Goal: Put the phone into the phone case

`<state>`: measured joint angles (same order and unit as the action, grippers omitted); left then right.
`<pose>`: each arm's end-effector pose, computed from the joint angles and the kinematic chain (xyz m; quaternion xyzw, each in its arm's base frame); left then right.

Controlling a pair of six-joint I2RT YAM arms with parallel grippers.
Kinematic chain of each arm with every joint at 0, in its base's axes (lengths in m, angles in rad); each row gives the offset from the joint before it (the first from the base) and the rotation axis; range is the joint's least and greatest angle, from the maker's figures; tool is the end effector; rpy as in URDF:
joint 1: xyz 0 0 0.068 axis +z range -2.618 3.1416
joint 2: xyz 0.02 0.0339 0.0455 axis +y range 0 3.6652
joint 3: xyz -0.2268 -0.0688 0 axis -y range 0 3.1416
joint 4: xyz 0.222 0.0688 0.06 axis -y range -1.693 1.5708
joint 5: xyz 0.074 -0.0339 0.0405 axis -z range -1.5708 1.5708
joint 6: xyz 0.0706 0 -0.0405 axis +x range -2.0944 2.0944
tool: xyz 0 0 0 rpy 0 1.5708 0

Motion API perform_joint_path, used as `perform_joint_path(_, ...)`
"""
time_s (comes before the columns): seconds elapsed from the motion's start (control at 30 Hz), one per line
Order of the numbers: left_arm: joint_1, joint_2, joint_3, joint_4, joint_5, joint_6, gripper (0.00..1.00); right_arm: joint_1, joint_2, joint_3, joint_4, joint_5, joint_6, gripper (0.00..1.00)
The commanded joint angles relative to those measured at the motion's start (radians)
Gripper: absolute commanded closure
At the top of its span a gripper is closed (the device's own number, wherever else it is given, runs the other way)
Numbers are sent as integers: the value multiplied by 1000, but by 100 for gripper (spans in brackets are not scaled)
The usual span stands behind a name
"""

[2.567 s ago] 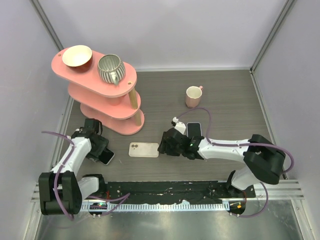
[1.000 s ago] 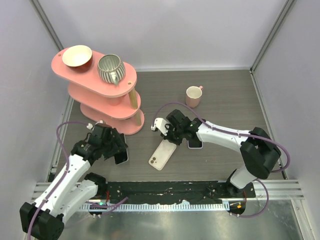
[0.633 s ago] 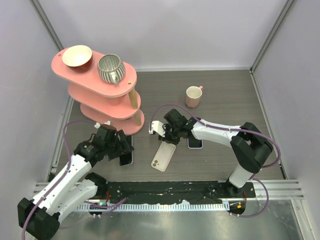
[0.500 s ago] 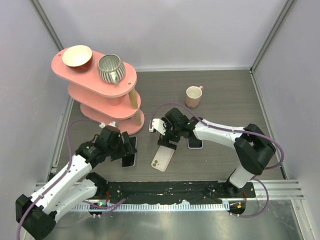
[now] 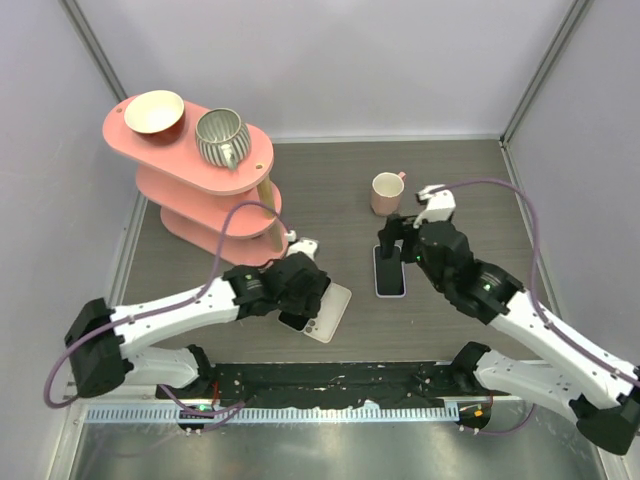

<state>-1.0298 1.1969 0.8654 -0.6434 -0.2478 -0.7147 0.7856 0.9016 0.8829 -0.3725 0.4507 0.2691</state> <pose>0.1418 -0.2024 0.1912 0.1130 0.9426 -0.1471 0.2778 0.1840 0.1406 0.2948 -0.0867 0.8149 0.1124 0.5619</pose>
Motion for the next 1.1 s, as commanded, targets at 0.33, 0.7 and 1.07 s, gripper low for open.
perform_joint_path(0.33,-108,316,138,241,-90,-12,100,0,-343,-7,-327,338,432,13)
perform_joint_path(0.7,-124,400,115,272,-134,-108,100,0,-325,7,-338,321,417,13)
perform_joint_path(1.07,-138,441,119,258,-125,-126,96,0,-325,11,-338,319,406,13)
